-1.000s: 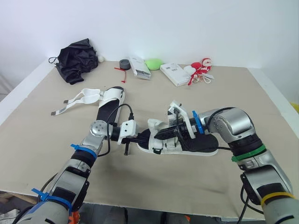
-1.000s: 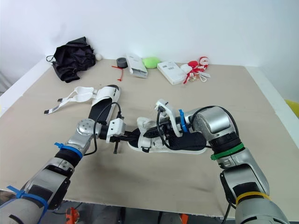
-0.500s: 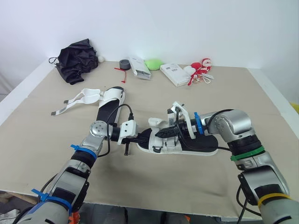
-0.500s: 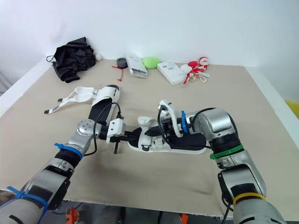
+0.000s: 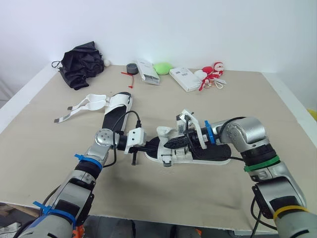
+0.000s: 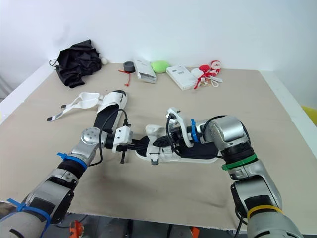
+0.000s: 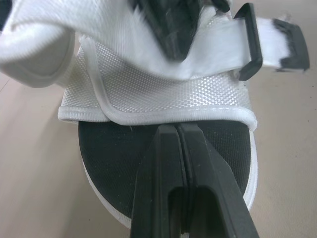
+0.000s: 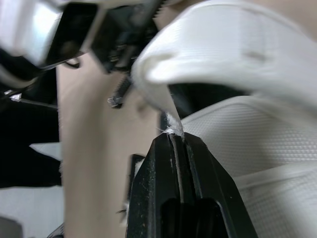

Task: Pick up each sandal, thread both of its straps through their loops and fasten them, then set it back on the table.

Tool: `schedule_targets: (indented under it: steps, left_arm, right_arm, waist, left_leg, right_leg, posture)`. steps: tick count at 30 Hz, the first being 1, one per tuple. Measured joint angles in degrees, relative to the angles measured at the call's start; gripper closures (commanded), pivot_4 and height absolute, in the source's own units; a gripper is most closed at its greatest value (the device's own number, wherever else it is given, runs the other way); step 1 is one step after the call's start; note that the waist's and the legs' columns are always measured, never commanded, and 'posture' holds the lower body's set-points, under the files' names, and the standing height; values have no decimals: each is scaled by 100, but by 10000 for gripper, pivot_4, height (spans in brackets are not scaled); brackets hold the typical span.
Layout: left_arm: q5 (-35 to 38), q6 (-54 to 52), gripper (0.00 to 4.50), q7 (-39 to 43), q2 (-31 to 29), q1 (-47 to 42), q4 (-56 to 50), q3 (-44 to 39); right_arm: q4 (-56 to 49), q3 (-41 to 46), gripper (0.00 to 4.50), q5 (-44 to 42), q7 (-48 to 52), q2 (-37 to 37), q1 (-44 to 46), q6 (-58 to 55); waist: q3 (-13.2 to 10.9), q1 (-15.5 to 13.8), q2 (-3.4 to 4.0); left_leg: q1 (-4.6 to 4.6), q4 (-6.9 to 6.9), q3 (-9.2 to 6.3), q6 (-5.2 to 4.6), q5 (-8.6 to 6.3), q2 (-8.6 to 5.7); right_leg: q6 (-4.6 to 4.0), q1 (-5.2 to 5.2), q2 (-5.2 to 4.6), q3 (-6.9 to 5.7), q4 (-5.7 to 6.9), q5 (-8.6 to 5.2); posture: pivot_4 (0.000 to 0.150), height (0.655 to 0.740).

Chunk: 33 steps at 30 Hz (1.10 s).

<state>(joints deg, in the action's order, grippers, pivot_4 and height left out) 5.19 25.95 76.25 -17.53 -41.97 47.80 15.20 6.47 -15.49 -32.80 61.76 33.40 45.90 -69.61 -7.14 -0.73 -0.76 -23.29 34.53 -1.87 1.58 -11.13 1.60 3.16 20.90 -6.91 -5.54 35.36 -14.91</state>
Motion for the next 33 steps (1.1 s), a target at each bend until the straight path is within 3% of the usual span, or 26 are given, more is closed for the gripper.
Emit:
schedule_targets:
  steps: [4,7,8,12,13,15,21,26,29,33]
  left_arm:
    - [0,0,45000,-2,-2,1,-1,0]
    - [-1,0,45000,0,-2,2,0,0]
    - [-1,0,45000,-6,-4,5,0,0]
    - [-1,-1,45000,-49,-7,12,0,0]
    - [-1,-1,45000,-57,-7,13,1,1]
    - [-1,-1,45000,-67,-7,14,1,1]
    - [0,-1,45000,-48,-20,17,0,0]
    - [-2,-6,45000,-72,-33,23,3,0]
    - [-4,-20,45000,-100,-59,25,22,0]
    - [-4,-21,45000,-105,-67,26,40,0]
  right_arm:
    - [-288,-11,44677,-64,78,78,-117,23]
    - [-433,-19,35601,-61,70,89,-215,39]
    - [-433,-19,29062,-69,69,82,-236,42]
    - [-419,-15,13258,-80,32,-10,-244,68]
    - [-414,54,7234,-172,61,2,-240,18]
    - [-414,209,1396,-315,112,92,-219,-89]
    - [-1181,1284,1396,-1216,517,901,-497,-454]
    - [-2769,1449,1396,-1429,346,1323,-1711,-255]
    - [-3174,1366,1396,-1198,-285,1147,-1979,-142]
    - [-3667,1012,1396,-502,-2113,41,-2438,-84]
  waist:
    - [0,0,0]
    - [2,0,-4]
    - [3,2,-4]
    - [3,3,-4]
    - [2,2,-4]
    - [1,2,-5]
    - [-1,-1,-4]
    - [-3,0,-16]
    - [-5,6,-13]
    - [7,7,-8]
  left_leg:
    - [0,0,0,0,0,0]
    - [2,0,0,0,0,0]
    - [3,0,0,0,0,0]
    - [6,3,-1,0,0,3]
    - [6,6,-1,0,0,3]
    - [5,8,-1,0,0,3]
    - [9,7,-2,-1,-1,4]
    - [9,9,-2,1,-2,6]
    - [9,18,6,1,-2,6]
    - [17,15,0,1,-2,15]
  right_leg:
    - [0,0,0,0,0,0]
    - [0,-1,0,0,0,0]
    - [0,-1,1,0,0,0]
    - [0,-3,3,0,6,0]
    - [-1,-3,3,1,7,0]
    - [-1,-2,3,1,8,1]
    - [-5,-5,4,1,8,-2]
    - [-6,-7,4,1,9,-3]
    - [1,-2,-1,5,8,3]
    - [-2,-3,9,4,11,3]
  posture:
    - [1500,7400]
    - [1500,7400]
    - [1500,7400]
    - [1500,7400]
    - [1500,7400]
    - [1500,7400]
    - [1500,7400]
    - [1500,7400]
    - [1500,7400]
    - [1500,7400]
